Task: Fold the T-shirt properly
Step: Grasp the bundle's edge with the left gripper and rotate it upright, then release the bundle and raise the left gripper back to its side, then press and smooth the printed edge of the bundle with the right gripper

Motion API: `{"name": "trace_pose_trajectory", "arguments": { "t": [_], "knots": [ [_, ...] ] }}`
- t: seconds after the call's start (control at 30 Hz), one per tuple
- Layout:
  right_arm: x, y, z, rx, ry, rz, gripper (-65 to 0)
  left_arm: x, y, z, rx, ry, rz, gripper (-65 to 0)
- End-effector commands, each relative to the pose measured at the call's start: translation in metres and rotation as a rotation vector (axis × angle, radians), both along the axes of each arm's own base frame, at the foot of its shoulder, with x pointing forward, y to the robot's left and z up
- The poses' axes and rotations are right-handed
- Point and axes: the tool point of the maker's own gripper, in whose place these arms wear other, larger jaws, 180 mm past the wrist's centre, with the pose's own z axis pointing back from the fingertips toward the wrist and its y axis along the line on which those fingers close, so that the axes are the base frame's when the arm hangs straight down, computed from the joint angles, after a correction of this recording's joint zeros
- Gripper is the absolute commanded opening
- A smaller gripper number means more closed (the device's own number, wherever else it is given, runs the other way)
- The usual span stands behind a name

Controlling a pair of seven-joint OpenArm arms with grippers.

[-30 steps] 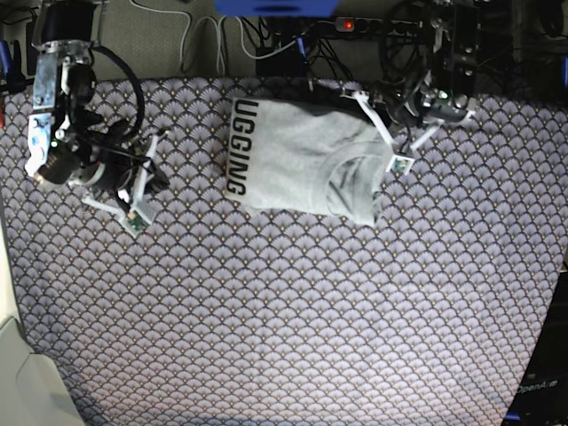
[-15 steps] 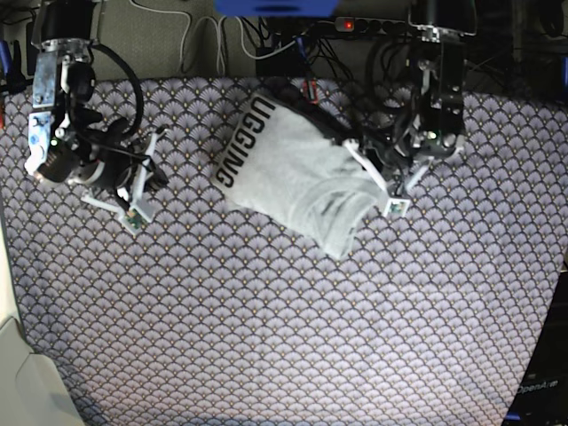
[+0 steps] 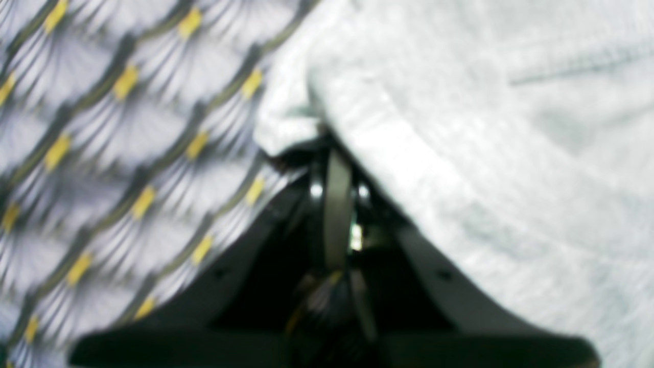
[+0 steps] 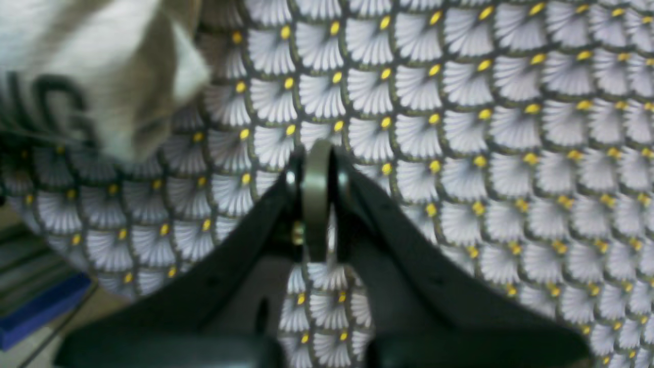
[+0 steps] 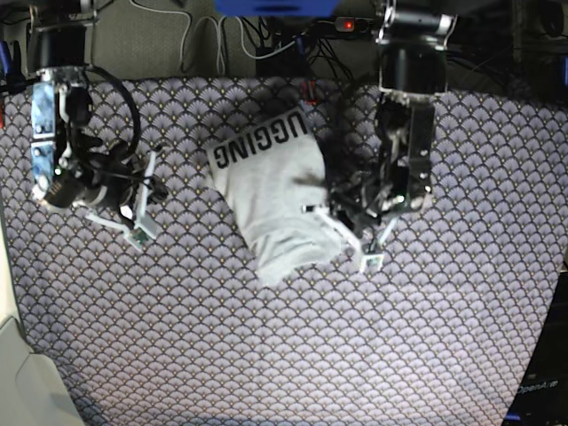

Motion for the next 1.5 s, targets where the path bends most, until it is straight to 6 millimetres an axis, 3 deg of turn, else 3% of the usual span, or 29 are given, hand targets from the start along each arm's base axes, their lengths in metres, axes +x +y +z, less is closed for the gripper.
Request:
{"name": "trace_pose_trajectory", "arguments": {
  "t": [0.0,0.27,0.5,0.7,0.8,0.93,1.03,1.27,1.47],
  "knots": [
    [0.009,-0.003,0.008,0.001,-0.029,0.0,-65.0,0.005,-0.012,0.007,-0.022,-0.006,-0.018,-64.7],
    [-0.012,0.031,-0.007,0.067,0.017,0.031,-65.0,0.025,-0.028,0.027,-0.054,-0.051,-0.028,-64.7],
    [-0.036,0.069,0.015,0.129,-0.05,0.08,-65.0,0.043,-0.028,0.045,-0.057,-0.095,-0.027,-64.7],
    [-0.048,0.072,0.01,0.142,-0.03,0.079,-65.0,0.051,-0.023,0.056,-0.049,-0.123,-0.025,-64.7],
    [-0.044,0.061,0.016,0.109,-0.055,0.085,-65.0,0.054,0.008,0.067,-0.017,-0.165,0.02,-64.7],
    [-0.033,0.06,0.041,0.085,-0.137,0.113,-65.0,0.046,0.063,0.082,0.03,-0.193,0.112,-64.7],
    [-0.028,0.061,0.051,0.063,-0.16,0.125,-65.0,0.026,0.107,0.089,0.078,-0.198,0.186,-64.7],
    [-0.034,0.104,0.056,0.206,-0.137,0.123,-65.0,-0.038,0.172,0.069,0.202,-0.136,0.27,-64.7],
    [-0.049,0.146,0.056,0.261,-0.115,0.226,-65.0,-0.085,0.222,0.06,0.273,-0.08,0.375,-64.7]
  ]
}}
